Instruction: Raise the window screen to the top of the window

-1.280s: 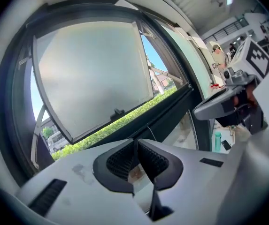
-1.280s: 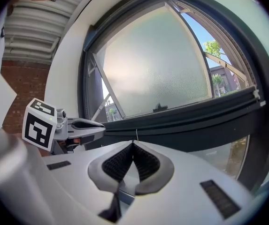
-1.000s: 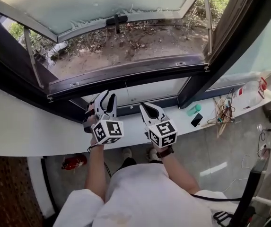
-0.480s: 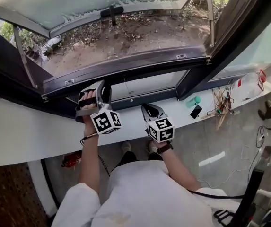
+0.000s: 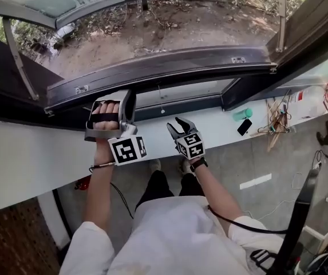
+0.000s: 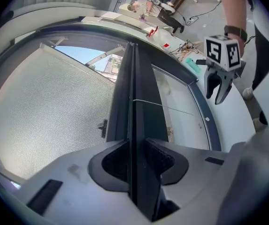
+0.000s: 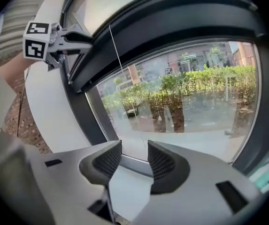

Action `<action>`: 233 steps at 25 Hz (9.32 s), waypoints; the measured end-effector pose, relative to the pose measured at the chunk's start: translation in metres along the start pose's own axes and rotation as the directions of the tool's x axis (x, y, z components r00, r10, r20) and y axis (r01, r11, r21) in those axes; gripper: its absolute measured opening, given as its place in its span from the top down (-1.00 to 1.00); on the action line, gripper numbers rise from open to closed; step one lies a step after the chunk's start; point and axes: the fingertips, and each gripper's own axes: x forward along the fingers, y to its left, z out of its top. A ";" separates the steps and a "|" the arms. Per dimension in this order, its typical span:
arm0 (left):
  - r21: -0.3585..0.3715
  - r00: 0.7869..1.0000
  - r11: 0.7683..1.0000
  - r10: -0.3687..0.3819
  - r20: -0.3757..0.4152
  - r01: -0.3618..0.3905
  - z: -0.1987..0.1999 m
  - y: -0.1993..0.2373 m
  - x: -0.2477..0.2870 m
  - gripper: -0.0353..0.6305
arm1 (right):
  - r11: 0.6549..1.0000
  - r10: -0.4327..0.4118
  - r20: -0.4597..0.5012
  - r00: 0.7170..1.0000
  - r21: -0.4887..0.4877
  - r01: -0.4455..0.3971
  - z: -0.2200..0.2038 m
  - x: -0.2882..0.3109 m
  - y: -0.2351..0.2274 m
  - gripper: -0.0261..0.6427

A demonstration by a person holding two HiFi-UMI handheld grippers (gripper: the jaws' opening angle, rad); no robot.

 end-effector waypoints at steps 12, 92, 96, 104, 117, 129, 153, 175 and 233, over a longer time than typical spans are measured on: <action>-0.028 1.000 0.999 0.029 -0.010 -0.029 0.000 -0.002 0.001 0.58 | 0.991 -0.073 -0.133 0.988 -0.119 0.057 -0.039 0.113 -0.037 0.47; -0.919 0.937 0.385 0.344 0.062 -0.081 -0.019 0.059 -0.097 0.89 | 0.988 0.005 0.145 0.989 -0.152 0.018 0.044 -0.030 0.039 0.92; -0.934 0.948 0.354 0.311 0.062 -0.055 -0.018 0.043 -0.093 0.89 | 0.985 0.001 0.182 0.983 -0.170 0.031 0.056 -0.035 0.038 0.92; -0.946 0.960 0.325 0.267 0.079 -0.012 -0.014 0.024 -0.086 0.89 | 0.979 0.022 0.251 0.968 -0.202 0.030 0.085 -0.040 0.047 0.92; -0.938 0.962 0.345 0.244 0.123 0.033 0.001 0.020 -0.077 0.89 | 0.987 0.025 0.318 0.948 -0.159 0.028 0.106 -0.053 0.042 0.92; -0.931 0.959 0.362 0.246 0.142 0.045 0.007 0.025 -0.076 0.89 | 0.984 0.046 0.386 0.922 -0.176 0.024 0.138 -0.058 0.051 0.92; -0.935 0.957 0.345 0.237 0.168 0.079 0.019 0.020 -0.071 0.89 | 0.966 0.100 0.602 0.792 -0.249 0.067 0.263 -0.117 0.083 0.92; -0.932 0.949 0.354 0.258 0.183 0.084 0.023 0.036 -0.071 0.89 | 0.946 0.139 0.688 0.712 -0.304 0.109 0.315 -0.157 0.107 0.92; -0.919 0.913 0.380 0.330 0.240 0.105 0.038 0.076 -0.106 0.89 | 0.935 0.223 0.801 0.556 -0.337 0.111 0.457 -0.246 0.144 0.91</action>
